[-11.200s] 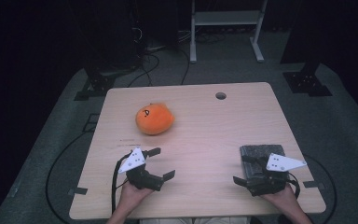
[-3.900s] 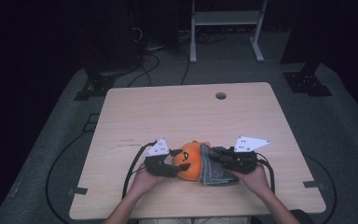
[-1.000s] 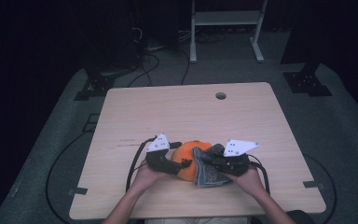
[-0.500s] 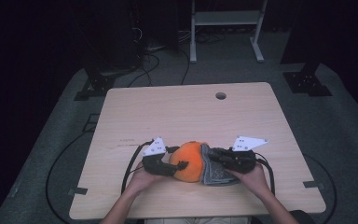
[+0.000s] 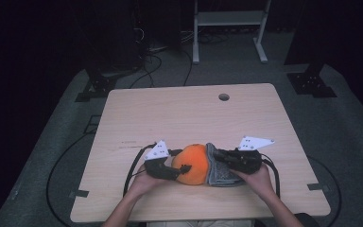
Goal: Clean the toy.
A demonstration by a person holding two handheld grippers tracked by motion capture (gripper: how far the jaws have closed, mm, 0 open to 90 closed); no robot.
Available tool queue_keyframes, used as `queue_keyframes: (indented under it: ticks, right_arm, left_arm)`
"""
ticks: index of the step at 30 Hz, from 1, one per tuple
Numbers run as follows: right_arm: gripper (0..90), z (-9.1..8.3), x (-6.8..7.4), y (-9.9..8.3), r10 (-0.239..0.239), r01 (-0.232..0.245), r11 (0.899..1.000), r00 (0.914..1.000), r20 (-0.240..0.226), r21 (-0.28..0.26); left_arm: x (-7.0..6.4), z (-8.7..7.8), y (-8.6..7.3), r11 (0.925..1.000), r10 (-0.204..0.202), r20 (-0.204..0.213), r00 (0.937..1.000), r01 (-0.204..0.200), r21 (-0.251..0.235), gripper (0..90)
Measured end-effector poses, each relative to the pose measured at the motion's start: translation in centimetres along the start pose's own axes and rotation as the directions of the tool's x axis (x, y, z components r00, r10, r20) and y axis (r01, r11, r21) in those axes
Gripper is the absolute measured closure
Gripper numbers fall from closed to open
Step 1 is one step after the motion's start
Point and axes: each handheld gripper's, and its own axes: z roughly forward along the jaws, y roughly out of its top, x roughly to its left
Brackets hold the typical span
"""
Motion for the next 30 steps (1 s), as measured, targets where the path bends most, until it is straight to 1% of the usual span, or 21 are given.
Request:
queue_keyframes:
  ticks: [1,4,8,9,10,11,13,14,16,17,18,19,22,23,24,25,26,27,28,29,30]
  right_arm:
    - [78.0,0.1,0.6,0.7,-0.013,0.012,0.999,0.9994,-0.03,-0.051]
    - [78.0,0.7,0.9,0.9,-0.026,0.025,0.999,0.9987,-0.043,-0.03]
    - [78.3,1.0,1.5,0.3,-0.058,0.059,0.998,0.9976,-0.038,0.018]
    - [78.3,0.8,1.6,0.3,-0.065,0.066,0.998,0.9971,-0.039,0.021]
    - [78.3,0.7,1.6,0.2,-0.07,0.07,0.997,0.9967,-0.041,0.019]
    - [78.3,0.6,1.5,0.1,-0.066,0.067,0.998,0.9971,-0.039,0.022]
    - [78.4,0.5,1.3,0.1,-0.063,0.064,0.998,0.9974,-0.036,0.03]
    - [78.4,0.5,1.3,0.1,-0.063,0.064,0.998,0.9974,-0.036,0.03]
    - [78.5,0.1,1.1,0.3,-0.059,0.06,0.998,0.998,-0.024,0.022]
    - [78.5,-0.3,1.2,0.7,-0.065,0.065,0.998,0.9978,-0.016,0.005]
    - [78.6,-0.9,1.5,1.2,-0.083,0.083,0.996,0.9965,-0.003,-0.035]
    - [78.6,-1.5,2.0,2.1,-0.112,0.111,0.99,0.9937,-0.007,-0.088]
    - [78.5,-1.0,2.7,2.8,-0.14,0.138,0.985,0.9901,-0.01,-0.103]
    - [78.5,-0.5,2.8,2.8,-0.146,0.144,0.985,0.9892,-0.016,-0.092]
    - [78.5,-0.5,2.8,2.8,-0.146,0.144,0.985,0.9892,-0.016,-0.092]
    - [78.5,0.5,2.8,2.3,-0.143,0.141,0.989,0.9895,-0.024,-0.049]
    - [78.5,0.9,2.8,2.0,-0.133,0.131,0.99,0.9906,-0.033,-0.042]
    - [78.5,1.1,2.7,1.8,-0.125,0.124,0.992,0.9912,-0.042,-0.036]
    - [78.5,1.1,2.7,1.8,-0.125,0.124,0.992,0.9912,-0.042,-0.036]
    - [78.5,1.3,2.9,1.8,-0.138,0.137,0.99,0.9896,-0.04,-0.033]
    - [78.5,1.3,2.9,1.8,-0.138,0.137,0.99,0.9896,-0.04,-0.033]
  left_arm:
    - [-0.3,0.1,0.1,0.9999,0.013,0.006,0.9999,-0.013,-0.003,30.9]
    - [-0.4,0.2,0.1,0.9999,0.015,0.013,0.9998,-0.015,-0.006,29.1]
    - [0.5,0.4,0.6,0.9961,-0.077,0.028,0.9966,0.076,0.044,4.1]
    - [0.8,0.6,0.5,0.9917,-0.117,0.052,0.9917,0.114,0.06,2.2]
    - [0.8,0.6,0.5,0.9917,-0.117,0.052,0.9917,0.114,0.06,2.2]
    - [0.9,1.1,0.2,0.9859,-0.152,0.082,0.9851,0.145,0.084,4.9]
    - [0.4,1.0,0.2,0.996,-0.079,0.057,0.9952,0.077,0.045,17.8]
    - [0.4,1.0,0.2,0.996,-0.079,0.057,0.9952,0.077,0.045,26.0]
    - [0.0,0.6,0.7,0.9996,-0.022,0.019,0.9996,0.021,0.017,31.2]
    - [-0.5,0.4,1.0,0.9995,0.033,-0.028,0.9991,-0.033,-0.005,33.6]
    - [-0.9,0.4,1.3,0.996,0.088,-0.076,0.9933,-0.089,-0.011,34.6]
    - [-1.7,0.7,1.6,0.9858,0.165,-0.127,0.978,-0.168,-0.011,34.5]
    - [-2.0,1.3,1.6,0.9849,0.169,-0.098,0.9807,-0.172,-0.018,33.1]
    - [-2.3,1.8,1.3,0.9872,0.157,-0.065,0.9854,-0.159,-0.014,31.5]
    - [-2.3,1.8,1.3,0.9872,0.157,-0.065,0.9854,-0.159,-0.014,28.2]
    - [-2.2,2.0,1.3,0.9921,0.124,-0.041,0.9914,-0.125,-0.008,21.9]
    - [-2.2,2.0,1.3,0.9921,0.124,-0.041,0.9914,-0.125,-0.008,15.2]
    - [-1.5,1.7,1.4,0.9992,0.033,-0.004,0.9994,-0.033,-0.022,10.4]
    - [-1.5,1.7,1.4,0.9992,0.033,-0.004,0.9994,-0.033,-0.022,10.7]
    - [-1.0,1.3,1.3,0.9991,-0.006,0.012,0.9999,0.007,-0.041,15.8]
    - [-1.0,1.3,1.3,0.9991,-0.006,0.012,0.9999,0.007,-0.041,22.2]
